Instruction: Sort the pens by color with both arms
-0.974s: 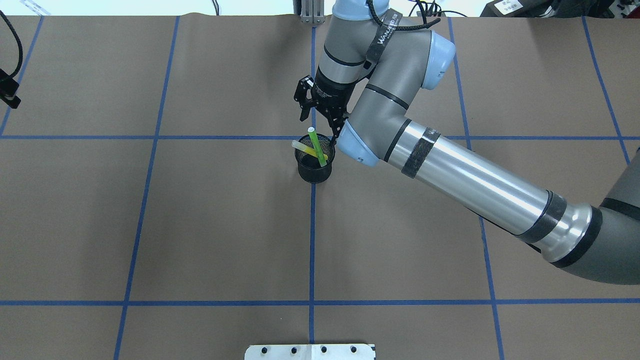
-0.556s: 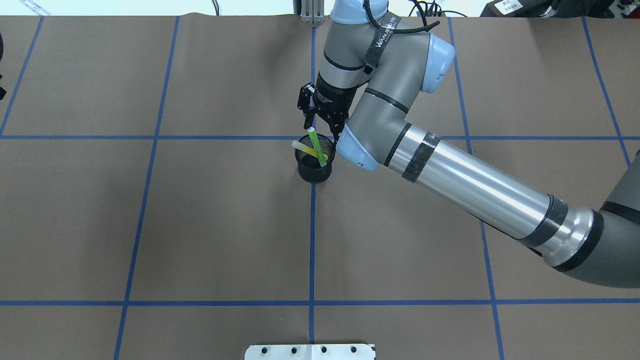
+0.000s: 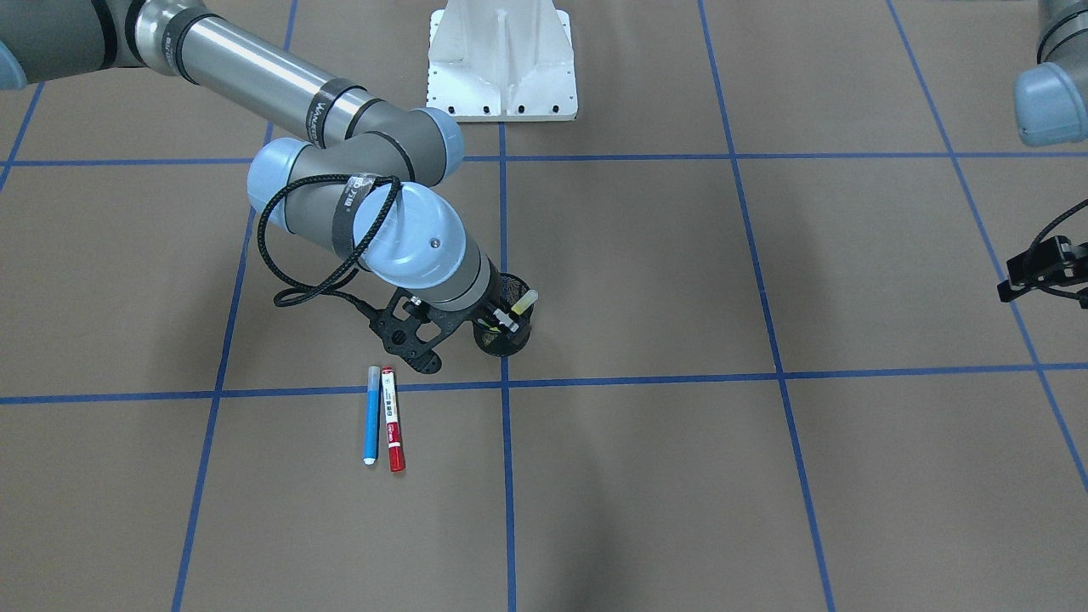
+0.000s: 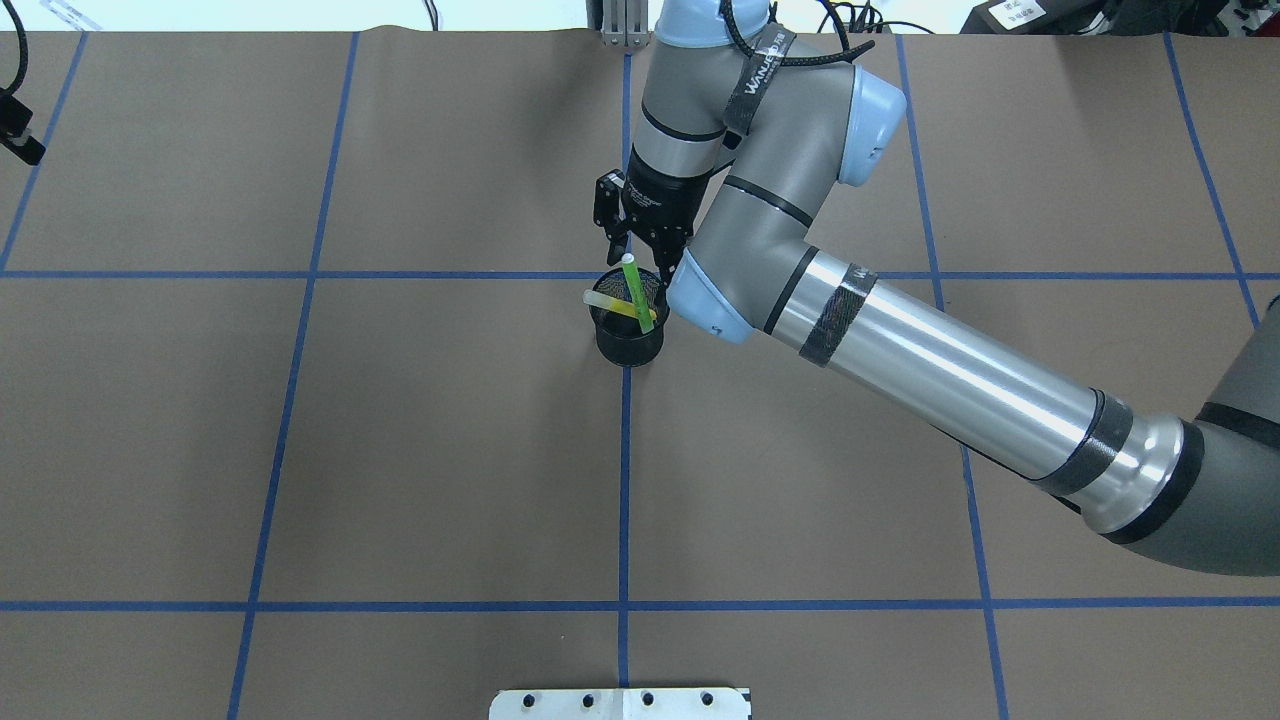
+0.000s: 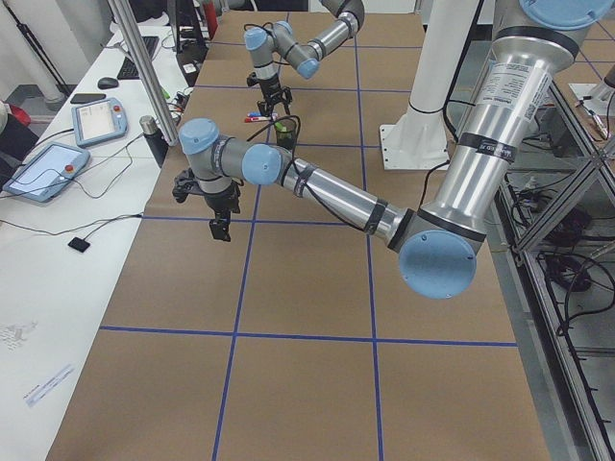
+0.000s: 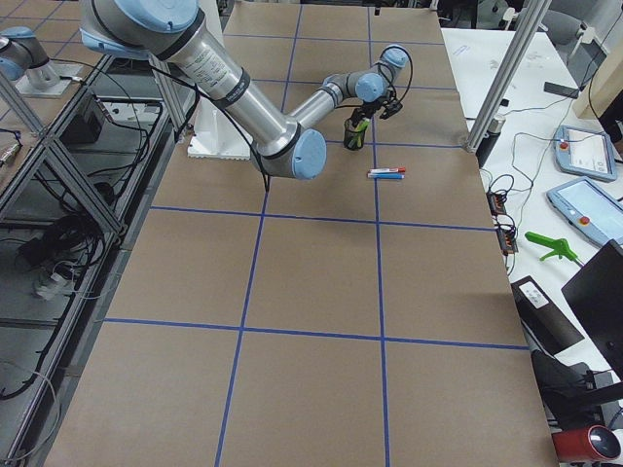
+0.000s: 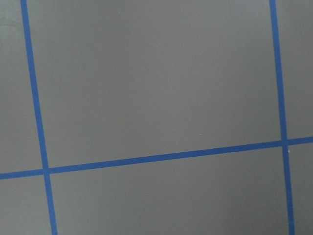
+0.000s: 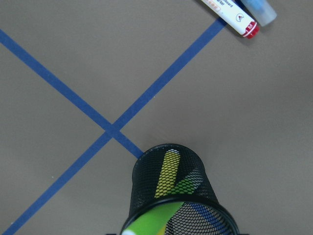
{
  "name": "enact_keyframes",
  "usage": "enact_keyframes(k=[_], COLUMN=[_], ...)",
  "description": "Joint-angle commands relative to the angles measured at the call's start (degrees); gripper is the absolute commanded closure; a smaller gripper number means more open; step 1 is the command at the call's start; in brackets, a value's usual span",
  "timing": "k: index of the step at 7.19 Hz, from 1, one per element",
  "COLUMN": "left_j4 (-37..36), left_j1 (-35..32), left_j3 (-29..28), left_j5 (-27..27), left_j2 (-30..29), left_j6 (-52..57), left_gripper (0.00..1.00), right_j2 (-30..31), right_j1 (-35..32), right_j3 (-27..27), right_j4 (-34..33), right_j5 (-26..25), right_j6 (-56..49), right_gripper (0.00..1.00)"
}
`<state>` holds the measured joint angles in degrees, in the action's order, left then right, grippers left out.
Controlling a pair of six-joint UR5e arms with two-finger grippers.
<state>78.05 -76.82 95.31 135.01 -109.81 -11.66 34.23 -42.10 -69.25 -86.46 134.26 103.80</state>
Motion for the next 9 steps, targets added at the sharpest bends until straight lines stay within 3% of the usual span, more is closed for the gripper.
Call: enact_keyframes(k=[1,4,9], left_j4=[-0.35,0.0,0.08], left_j1=[0.01,0.97,2.55], left_j3=[0.23,0.76,0.84], left_j5=[1.13,1.4,3.77], left_j2=[-1.54,-5.23,-7.26], left_j6=[-3.51,-12.14,-16.73], left_gripper=[0.01,0.01,0.01], right_j2=[0.13,-0.05,0.48], right_j1=[0.01,0.09,0.01], right_j3=[-0.09,-0.53,-1.05], right_j4=[-0.99,-2.65,-5.11], right_j5=[0.12,0.12,-2.6], right_j6=[0.08,0.09,-0.35], right_gripper=[0.35,0.35,0.36])
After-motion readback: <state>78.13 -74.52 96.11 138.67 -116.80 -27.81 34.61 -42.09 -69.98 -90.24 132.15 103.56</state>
